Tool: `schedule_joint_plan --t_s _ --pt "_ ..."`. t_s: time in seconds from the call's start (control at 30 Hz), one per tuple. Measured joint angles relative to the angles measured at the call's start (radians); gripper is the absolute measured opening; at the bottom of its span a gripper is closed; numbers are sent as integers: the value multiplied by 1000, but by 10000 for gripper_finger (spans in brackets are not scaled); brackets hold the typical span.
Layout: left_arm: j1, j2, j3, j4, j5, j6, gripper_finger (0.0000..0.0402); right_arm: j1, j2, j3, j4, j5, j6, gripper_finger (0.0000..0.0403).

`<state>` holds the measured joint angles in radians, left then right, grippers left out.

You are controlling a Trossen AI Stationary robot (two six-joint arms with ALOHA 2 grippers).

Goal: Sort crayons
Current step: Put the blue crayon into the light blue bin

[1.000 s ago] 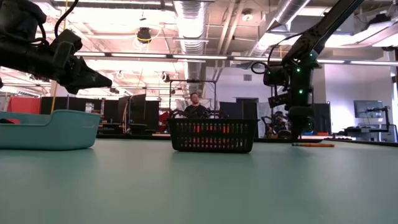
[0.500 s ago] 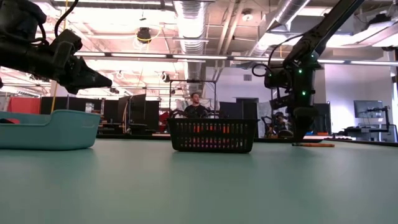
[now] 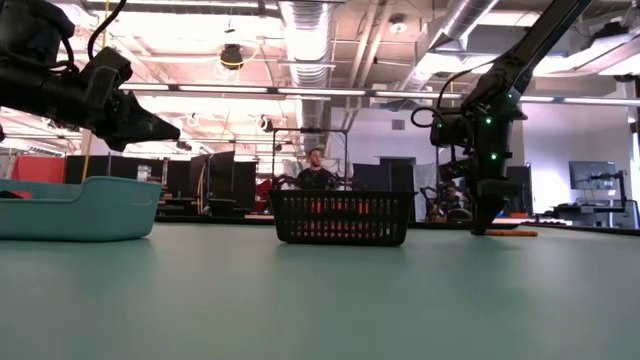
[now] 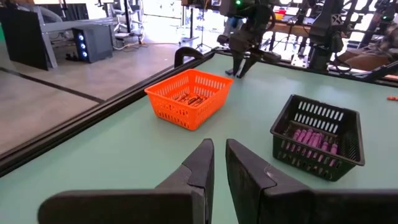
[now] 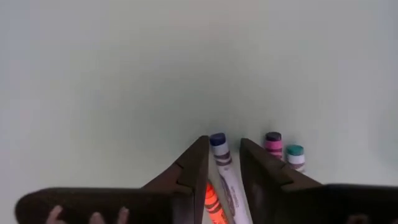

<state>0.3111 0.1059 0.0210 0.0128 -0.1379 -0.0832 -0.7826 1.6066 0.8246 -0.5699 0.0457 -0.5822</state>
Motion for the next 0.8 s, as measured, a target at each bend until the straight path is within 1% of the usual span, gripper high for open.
schedule_joint_plan --t_s 0.13,0.27,0.53,0.67,0.8 --pt "0 0 0 0 0 0 29 8 0 -1 22 -32 -8 92" --pt "0 0 0 0 0 0 29 30 1 -1 31 -44 -62 70" --pt "0 0 0 0 0 0 29 108 2 -2 60 -51 -75 23" --pt "0 0 0 0 0 0 29 130 -1 10 43 -52 -73 18" --pt "0 0 0 0 0 0 29 117 -2 34 15 -36 -55 31"
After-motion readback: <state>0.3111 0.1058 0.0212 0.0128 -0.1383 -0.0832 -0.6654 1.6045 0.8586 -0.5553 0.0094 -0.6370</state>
